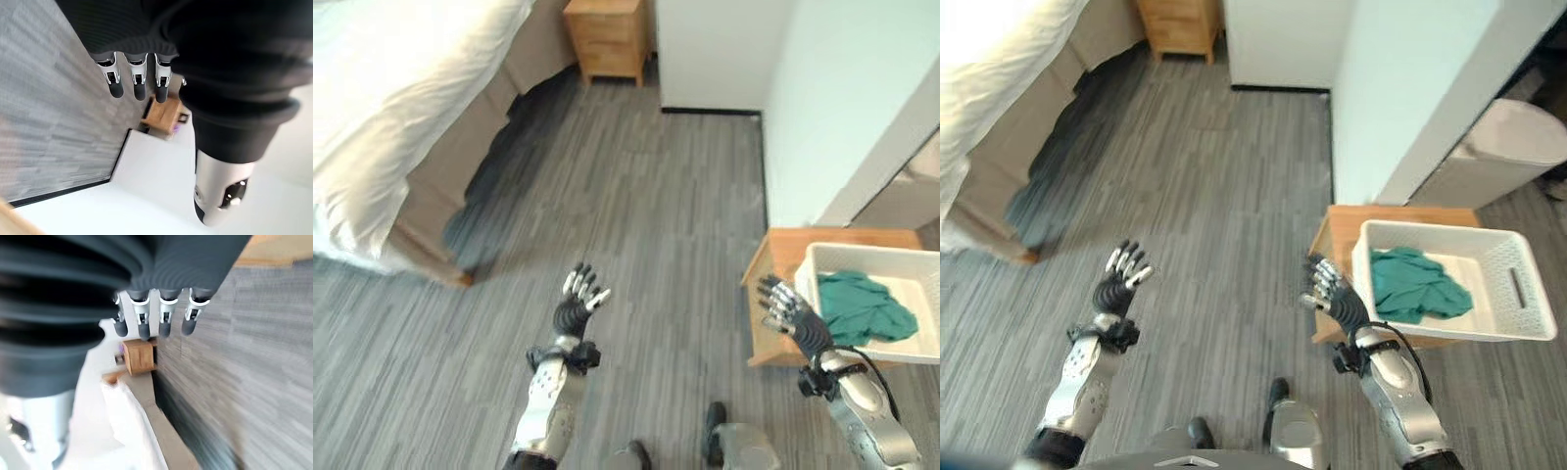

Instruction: Pick up bed clothes into laundry basket.

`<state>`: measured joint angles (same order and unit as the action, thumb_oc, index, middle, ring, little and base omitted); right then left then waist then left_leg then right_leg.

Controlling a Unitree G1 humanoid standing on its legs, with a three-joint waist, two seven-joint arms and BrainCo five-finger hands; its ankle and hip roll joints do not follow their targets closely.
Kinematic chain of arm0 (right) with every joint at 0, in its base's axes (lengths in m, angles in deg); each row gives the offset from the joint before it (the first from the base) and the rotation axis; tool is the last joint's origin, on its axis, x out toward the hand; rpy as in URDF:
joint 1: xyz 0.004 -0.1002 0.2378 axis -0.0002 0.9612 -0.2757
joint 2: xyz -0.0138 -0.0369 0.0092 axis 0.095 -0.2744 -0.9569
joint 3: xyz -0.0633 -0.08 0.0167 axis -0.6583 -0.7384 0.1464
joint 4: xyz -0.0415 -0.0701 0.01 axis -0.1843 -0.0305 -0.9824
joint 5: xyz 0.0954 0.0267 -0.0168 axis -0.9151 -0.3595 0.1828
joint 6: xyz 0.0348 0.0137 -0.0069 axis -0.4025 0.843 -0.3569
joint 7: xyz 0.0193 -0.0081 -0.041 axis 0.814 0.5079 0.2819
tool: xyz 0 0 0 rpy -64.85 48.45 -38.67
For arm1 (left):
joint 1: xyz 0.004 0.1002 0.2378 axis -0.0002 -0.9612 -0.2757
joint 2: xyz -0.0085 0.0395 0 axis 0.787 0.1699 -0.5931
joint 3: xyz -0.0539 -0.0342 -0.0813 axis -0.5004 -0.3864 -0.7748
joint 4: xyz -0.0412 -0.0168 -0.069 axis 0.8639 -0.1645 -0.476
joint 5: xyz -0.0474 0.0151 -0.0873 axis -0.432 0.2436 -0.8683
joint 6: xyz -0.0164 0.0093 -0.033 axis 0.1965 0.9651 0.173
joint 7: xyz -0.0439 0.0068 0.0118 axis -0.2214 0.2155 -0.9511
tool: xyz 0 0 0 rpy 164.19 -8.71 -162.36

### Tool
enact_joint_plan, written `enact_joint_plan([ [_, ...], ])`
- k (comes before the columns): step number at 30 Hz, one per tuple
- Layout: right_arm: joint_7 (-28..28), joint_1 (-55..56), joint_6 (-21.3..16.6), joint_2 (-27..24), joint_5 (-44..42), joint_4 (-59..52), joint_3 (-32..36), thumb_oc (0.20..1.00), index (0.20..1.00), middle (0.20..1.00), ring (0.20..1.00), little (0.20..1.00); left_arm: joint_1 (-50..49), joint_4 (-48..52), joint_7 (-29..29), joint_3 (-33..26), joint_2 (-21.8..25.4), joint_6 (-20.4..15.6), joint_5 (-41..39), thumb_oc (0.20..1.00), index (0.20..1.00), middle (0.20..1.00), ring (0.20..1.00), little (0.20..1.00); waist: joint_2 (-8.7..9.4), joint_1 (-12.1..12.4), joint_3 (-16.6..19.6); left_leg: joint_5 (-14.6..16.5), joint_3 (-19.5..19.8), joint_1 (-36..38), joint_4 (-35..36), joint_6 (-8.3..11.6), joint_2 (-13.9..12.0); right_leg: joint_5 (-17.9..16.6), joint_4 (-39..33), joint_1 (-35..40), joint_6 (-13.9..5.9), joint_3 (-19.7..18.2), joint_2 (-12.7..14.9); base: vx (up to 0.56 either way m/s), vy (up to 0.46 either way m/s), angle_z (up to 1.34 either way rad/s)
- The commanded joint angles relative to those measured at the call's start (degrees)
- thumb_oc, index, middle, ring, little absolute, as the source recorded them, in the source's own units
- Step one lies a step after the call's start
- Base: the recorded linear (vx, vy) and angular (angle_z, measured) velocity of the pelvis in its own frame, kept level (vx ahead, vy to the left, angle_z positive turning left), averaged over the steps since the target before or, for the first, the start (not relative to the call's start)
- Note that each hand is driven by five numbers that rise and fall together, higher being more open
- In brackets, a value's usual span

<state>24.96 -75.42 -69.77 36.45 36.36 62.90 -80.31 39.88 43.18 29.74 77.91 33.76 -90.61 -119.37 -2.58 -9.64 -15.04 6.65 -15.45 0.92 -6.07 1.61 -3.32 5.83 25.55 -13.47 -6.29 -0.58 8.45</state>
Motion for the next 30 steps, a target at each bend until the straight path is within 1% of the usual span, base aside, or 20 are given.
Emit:
enact_joint_plan([
  [1, 0.1, -1.8, -3.2, 1.0, -0.5, -1.9, -1.0, 1.0, 1.0, 1.0, 1.0, 1.0, -1.7, 2.0, 0.0, -1.1, 3.1, -3.1, 0.9, 1.0, 1.0, 1.0, 1.0, 1.0, 1.52, -1.1, 2.5, -1.3, 5.2, -2.5, -0.3, 0.28, -0.3, -0.3, -5.8, 3.9, -1.27, -7.1, -3.8, 0.0, -0.119, 0.8],
  [2, 0.4, -2.1, -3.0, 0.9, -0.1, -1.7, -1.3, 1.0, 1.0, 1.0, 1.0, 1.0, -2.4, 2.4, -0.9, -1.2, 3.4, -3.0, 0.9, 1.0, 1.0, 1.0, 1.0, 1.0, 1.42, 0.0, 2.8, -1.9, 8.6, -2.2, 0.8, 0.67, -0.4, -0.8, -8.1, 6.1, -1.04, -9.9, -1.4, 0.01, -0.139, 0.67],
  [3, 0.3, -2.0, -3.0, 1.1, 0.3, -1.3, -1.2, 1.0, 1.0, 1.0, 1.0, 1.0, -3.1, 2.6, -1.1, -1.3, 3.4, -2.8, 1.0, 1.0, 1.0, 1.0, 1.0, 1.0, 1.72, 0.1, 3.2, -2.1, 9.7, -1.7, 1.4, 0.61, -0.5, -0.9, -9.7, 7.7, -1.09, -9.9, -1.0, 0.0, -0.181, 0.66],
  [4, 0.1, -1.9, -3.0, 1.1, 0.4, -1.3, -0.9, 1.0, 1.0, 1.0, 1.0, 1.0, -3.4, 2.6, -1.2, -1.5, 3.5, -2.7, 1.1, 1.0, 1.0, 1.0, 1.0, 1.0, 2.25, 0.5, 4.0, -2.7, 11.0, -1.5, 2.1, 0.75, -0.2, 0.1, -12.6, 10.5, -1.17, -11.4, -1.8, -0.01, -0.115, 1.06],
  [7, -0.3, -3.2, -3.3, 1.6, 1.1, -0.3, -1.3, 1.0, 1.0, 1.0, 1.0, 1.0, -4.4, 2.9, -0.4, -3.6, 3.3, -2.8, 1.4, 1.0, 1.0, 1.0, 1.0, 1.0, 3.38, 3.7, 5.4, -5.4, 12.8, -2.5, 3.4, 2.08, -0.9, 0.8, -18.3, 13.2, -0.75, -8.3, -1.2, -0.14, -0.222, 0.99],
  [8, 0.0, -3.7, -3.6, 0.8, 1.5, -0.6, -1.6, 1.0, 1.0, 1.0, 1.0, 1.0, -5.7, 3.3, -0.4, -4.8, 3.8, -2.8, 1.6, 1.0, 1.0, 1.0, 1.0, 1.0, 3.76, 5.4, 5.1, -9.1, 14.6, -4.2, 4.9, 3.8, -2.4, 0.8, -21.3, 14.4, 0.22, -7.6, -2.9, -0.22, -0.285, 0.2],
  [9, 0.0, -3.7, -3.6, 0.8, 1.5, -0.6, -1.6, 1.0, 1.0, 1.0, 1.0, 1.0, -5.7, 3.4, -0.4, -4.8, 3.8, -2.8, 1.6, 1.0, 1.0, 1.0, 1.0, 1.0, 3.73, 5.2, 5.1, -9.2, 14.8, -4.2, 5.0, 3.85, -2.4, 0.7, -21.4, 14.5, 0.27, -7.4, -2.9, -0.31, -0.366, 0.6],
  [10, 0.7, -3.0, -3.7, -0.1, 1.2, -0.9, -1.1, 1.0, 1.0, 1.0, 1.0, 1.0, -7.6, 4.3, -1.5, -5.2, 4.2, -2.5, 2.1, 1.0, 1.0, 1.0, 1.0, 1.0, 4.26, 6.2, 4.7, -11.7, 17.2, -6.3, 5.9, 4.73, -3.0, 0.7, -23.2, 15.5, 0.97, -6.2, -3.9, -0.14, -0.167, 0.67],
  [12, 0.9, -2.9, -3.6, -0.5, 1.3, -0.7, -0.9, 1.0, 1.0, 1.0, 1.0, 1.0, -8.2, 4.6, -1.9, -5.2, 4.3, -2.3, 2.0, 1.0, 1.0, 1.0, 1.0, 1.0, 4.52, 6.3, 4.2, -12.6, 18.0, -7.5, 5.5, 5.27, -3.2, 0.6, -23.5, 15.7, 1.28, -5.3, -4.2, -0.2, -0.174, 0.79],
  [13, 0.7, -3.0, -3.6, -1.0, 1.5, -0.3, -0.6, 1.0, 1.0, 1.0, 1.0, 1.0, -8.3, 4.3, -2.1, -5.0, 4.2, -2.3, 2.3, 1.0, 1.0, 1.0, 1.0, 1.0, 4.95, 6.2, 3.4, -12.2, 17.5, -9.6, 3.4, 4.9, -2.9, 0.2, -23.4, 15.4, 1.6, -4.1, -4.1, -0.3, -0.155, 0.8],
  [14, 0.3, -3.2, -3.6, -1.3, 1.5, -0.1, -0.3, 1.0, 1.0, 1.0, 1.0, 1.0, -8.0, 4.0, -2.0, -5.2, 4.1, -2.3, 2.3, 1.0, 1.0, 1.0, 1.0, 1.0, 5.41, 5.7, 2.7, -10.7, 14.3, -10.5, -0.5, 4.11, -3.2, -0.5, -23.1, 14.8, 1.76, -3.0, -3.7, -0.31, -0.116, 0.83],
  [16, -0.1, -3.0, -3.4, -1.7, 1.5, 0.4, 0.3, 1.0, 1.0, 1.0, 1.0, 1.0, -8.2, 3.7, -3.1, -4.9, 3.9, -1.6, 2.1, 1.0, 1.0, 1.0, 1.0, 1.0, 6.35, 4.2, 2.8, -6.0, 5.5, -8.3, -9.4, 2.99, -5.1, -2.1, -23.8, 13.9, 2.39, -0.3, -2.9, -0.26, -0.103, 0.8],
  [17, -0.1, -2.4, -3.2, -1.7, 1.1, 0.4, 0.8, 1.0, 1.0, 1.0, 1.0, 1.0, -8.2, 3.8, -4.2, -4.4, 4.1, -1.0, 1.5, 1.0, 1.0, 1.0, 1.0, 1.0, 6.17, 3.8, 3.2, -4.1, 3.8, -7.0, -11.2, 2.82, -5.2, -2.3, -24.2, 13.7, 2.62, 0.8, -2.9, -0.17, -0.059, 0.9],
  [18, 0.0, -1.8, -3.1, -1.4, 1.0, 0.6, 1.2, 1.0, 1.0, 1.0, 1.0, 1.0, -8.2, 3.8, -4.6, -3.9, 4.3, -0.8, 1.5, 1.0, 1.0, 1.0, 1.0, 1.0, 5.98, 3.4, 3.8, -3.2, 3.0, -6.1, -10.5, 2.8, -4.9, -2.2, -24.1, 13.5, 2.5, 1.6, -2.8, -0.1, 0.046, 0.84],
  [19, 0.0, -0.8, -3.2, -0.5, 0.6, 0.6, 1.8, 1.0, 1.0, 1.0, 1.0, 1.0, -7.7, 3.7, -5.2, -3.1, 4.5, -0.5, 1.7, 1.0, 1.0, 1.0, 1.0, 1.0, 5.2, 2.2, 4.7, -2.8, 0.3, -4.3, -7.1, 2.95, -5.0, -2.3, -24.5, 13.4, 2.07, 3.0, -2.8, -0.01, 0.101, 0.62],
  [20, 0.3, 0.2, -3.2, -0.2, 0.6, 0.5, 2.3, 1.0, 1.0, 1.0, 1.0, 1.0, -8.1, 3.5, -5.5, -2.9, 4.3, -0.3, 1.8, 1.0, 1.0, 1.0, 1.0, 1.0, 4.29, 1.5, 5.3, -1.9, -0.8, -2.0, -3.4, 2.9, -4.5, -2.2, -24.5, 13.8, 1.52, 3.7, -3.1, 0.03, 0.15, 0.67],
  [21, 0.3, 0.7, -3.3, 0.2, 0.9, 0.6, 2.4, 1.0, 1.0, 1.0, 1.0, 1.0, -7.8, 3.4, -5.6, -2.3, 4.4, -0.2, 2.0, 1.0, 1.0, 1.0, 1.0, 1.0, 3.71, 1.1, 6.1, -2.5, -0.8, -1.2, -0.7, 2.84, -3.9, -2.4, -24.6, 13.5, 1.19, 4.0, -3.3, 0.03, 0.096, 0.74],
  [23, 0.1, 0.6, -3.3, 0.4, 1.5, 0.8, 2.2, 1.0, 1.0, 1.0, 1.0, 1.0, -7.4, 3.8, -5.4, -1.8, 4.4, -0.2, 2.3, 1.0, 1.0, 1.0, 1.0, 1.0, 3.31, 0.9, 6.3, -2.6, -0.1, -0.4, 1.4, 2.61, -3.5, -2.5, -24.3, 13.5, 0.91, 4.2, -3.0, -0.02, 0.125, 0.59],
  [24, 0.1, 0.5, -3.6, 1.0, 1.8, 0.8, 2.1, 1.0, 1.0, 1.0, 1.0, 1.0, -6.4, 4.4, -5.6, -1.1, 4.8, -0.1, 2.3, 1.0, 1.0, 1.0, 1.0, 1.0, 2.94, 0.5, 6.9, -3.5, -0.2, 0.4, 4.7, 2.47, -3.0, -3.4, -24.3, 12.5, 0.24, 4.6, -2.4, -0.03, 0.182, 0.17],
  [30, 1.5, -0.3, -2.6, 2.0, 1.7, 0.8, -1.7, 1.0, 1.0, 1.0, 1.0, 1.0, -7.1, 4.9, -5.5, -0.6, 5.1, 0.0, 2.8, 1.0, 1.0, 1.0, 1.0, 1.0, 3.61, 1.7, 7.0, -3.5, -1.2, 2.5, 6.5, 1.29, -1.4, -5.1, -24.3, 12.4, -1.19, 3.5, -0.3, 0.01, 0.123, -0.03],
])
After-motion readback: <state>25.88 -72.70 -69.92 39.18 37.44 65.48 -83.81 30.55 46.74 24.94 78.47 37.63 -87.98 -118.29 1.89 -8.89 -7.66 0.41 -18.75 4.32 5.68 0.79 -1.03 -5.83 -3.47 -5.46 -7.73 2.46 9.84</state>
